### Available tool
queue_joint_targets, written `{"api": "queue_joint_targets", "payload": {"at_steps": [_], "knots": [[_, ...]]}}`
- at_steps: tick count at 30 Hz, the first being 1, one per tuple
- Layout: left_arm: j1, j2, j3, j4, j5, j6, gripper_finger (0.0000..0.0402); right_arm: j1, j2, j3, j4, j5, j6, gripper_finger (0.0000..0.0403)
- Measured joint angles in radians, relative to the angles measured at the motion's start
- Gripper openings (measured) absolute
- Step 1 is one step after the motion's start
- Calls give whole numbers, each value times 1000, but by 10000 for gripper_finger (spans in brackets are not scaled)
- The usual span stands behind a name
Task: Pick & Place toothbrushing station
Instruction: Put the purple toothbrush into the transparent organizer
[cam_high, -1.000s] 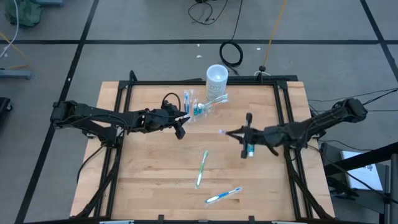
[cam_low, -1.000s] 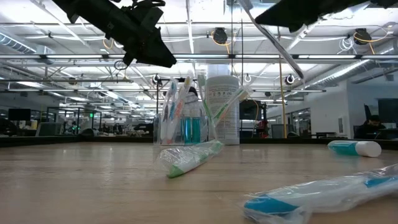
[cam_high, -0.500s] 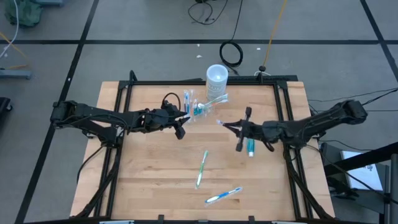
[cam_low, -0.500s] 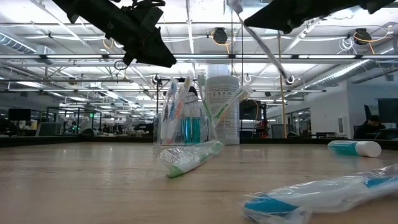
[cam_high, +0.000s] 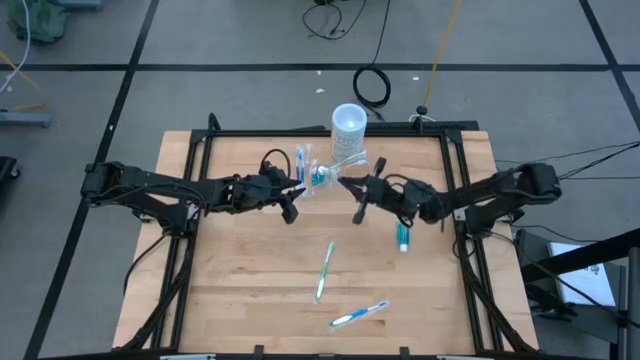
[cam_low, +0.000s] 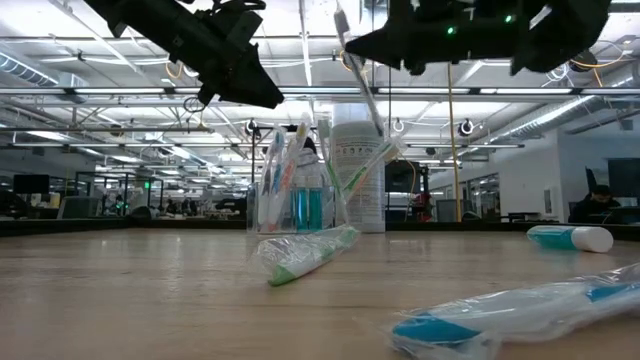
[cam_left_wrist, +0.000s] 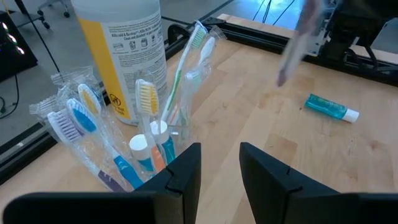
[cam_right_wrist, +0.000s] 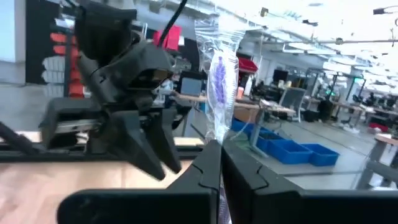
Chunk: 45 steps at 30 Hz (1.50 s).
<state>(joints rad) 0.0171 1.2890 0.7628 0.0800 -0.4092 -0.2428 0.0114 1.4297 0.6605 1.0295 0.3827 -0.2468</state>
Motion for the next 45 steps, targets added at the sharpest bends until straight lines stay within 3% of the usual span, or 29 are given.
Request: {"api": "queue_joint_targets", "payload": {"at_steps": [7, 14, 20, 32, 45], "knots": [[5, 0, 0, 3, 0, 0, 118, -115, 109, 0, 204, -113, 64, 0], [8, 0, 0, 24, 0, 3, 118, -202, 142, 0, 237, -128, 150, 0], [9, 0, 0, 55, -1, 4, 118, -261, 233, 2, 309, -230, 214, 0], [9, -1, 0, 51, -1, 4, 118, -306, 410, 95, 339, -229, 156, 0], [8, 0, 0, 50, 0, 3, 118, -332, 424, 105, 403, -230, 104, 0]]}}
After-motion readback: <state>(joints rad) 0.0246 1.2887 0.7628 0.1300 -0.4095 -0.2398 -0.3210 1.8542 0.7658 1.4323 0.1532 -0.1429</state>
